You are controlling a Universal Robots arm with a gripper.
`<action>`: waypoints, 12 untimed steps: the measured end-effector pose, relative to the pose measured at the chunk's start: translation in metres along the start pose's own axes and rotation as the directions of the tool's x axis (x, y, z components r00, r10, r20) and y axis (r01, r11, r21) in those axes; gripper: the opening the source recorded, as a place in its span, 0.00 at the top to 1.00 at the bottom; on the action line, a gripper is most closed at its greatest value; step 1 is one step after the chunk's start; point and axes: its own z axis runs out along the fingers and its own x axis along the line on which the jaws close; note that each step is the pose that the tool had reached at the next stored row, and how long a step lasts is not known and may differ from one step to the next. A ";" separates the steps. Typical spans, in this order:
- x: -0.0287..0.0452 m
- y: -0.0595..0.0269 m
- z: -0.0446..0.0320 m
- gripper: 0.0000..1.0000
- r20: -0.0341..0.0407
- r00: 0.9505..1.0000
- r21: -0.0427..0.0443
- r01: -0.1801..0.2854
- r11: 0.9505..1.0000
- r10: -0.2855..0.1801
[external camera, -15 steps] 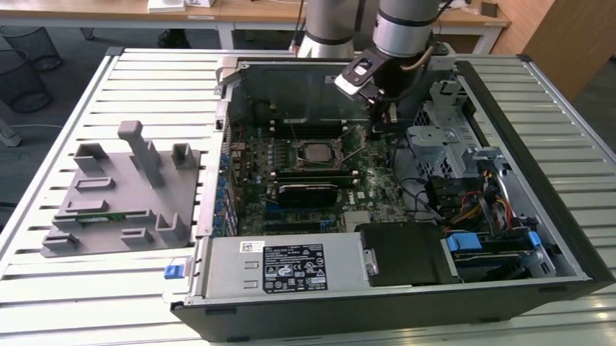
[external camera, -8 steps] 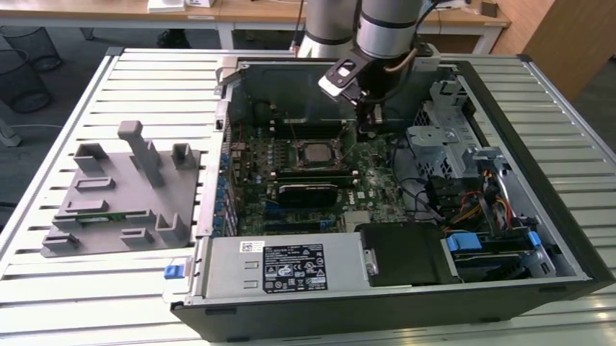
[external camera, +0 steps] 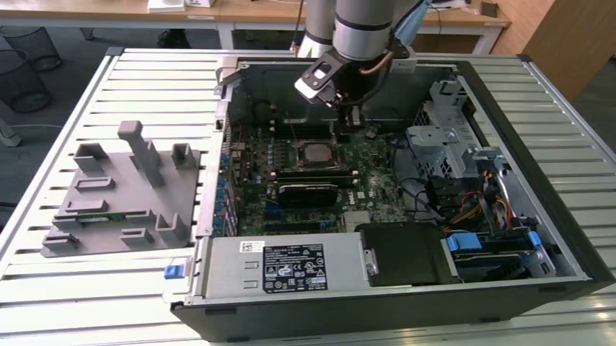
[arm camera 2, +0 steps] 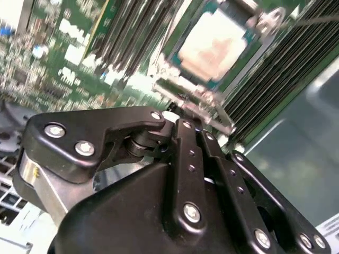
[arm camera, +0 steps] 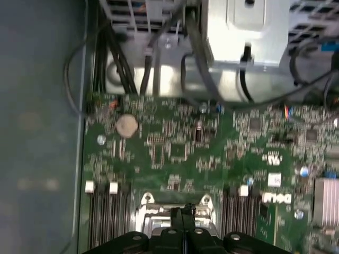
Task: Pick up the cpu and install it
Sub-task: 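Close the cpu cover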
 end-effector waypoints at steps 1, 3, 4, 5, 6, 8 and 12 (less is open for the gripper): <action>0.0003 -0.0038 0.0005 0.89 0.000 1.000 0.000 0.000 1.000 0.000; 0.0010 -0.0111 0.0016 0.89 0.000 1.000 0.000 0.000 1.000 0.000; 0.0013 -0.0146 0.0021 0.89 0.000 1.000 0.000 0.001 1.000 -0.001; 0.0017 -0.0182 0.0027 0.89 0.000 1.000 0.000 0.001 1.000 -0.001; 0.0020 -0.0219 0.0034 0.89 0.000 1.000 0.000 0.001 1.000 -0.001; 0.0027 -0.0296 0.0051 0.89 0.000 1.000 0.000 0.002 1.000 -0.002; 0.0035 -0.0427 0.0093 0.89 0.000 1.000 0.000 0.002 1.000 -0.002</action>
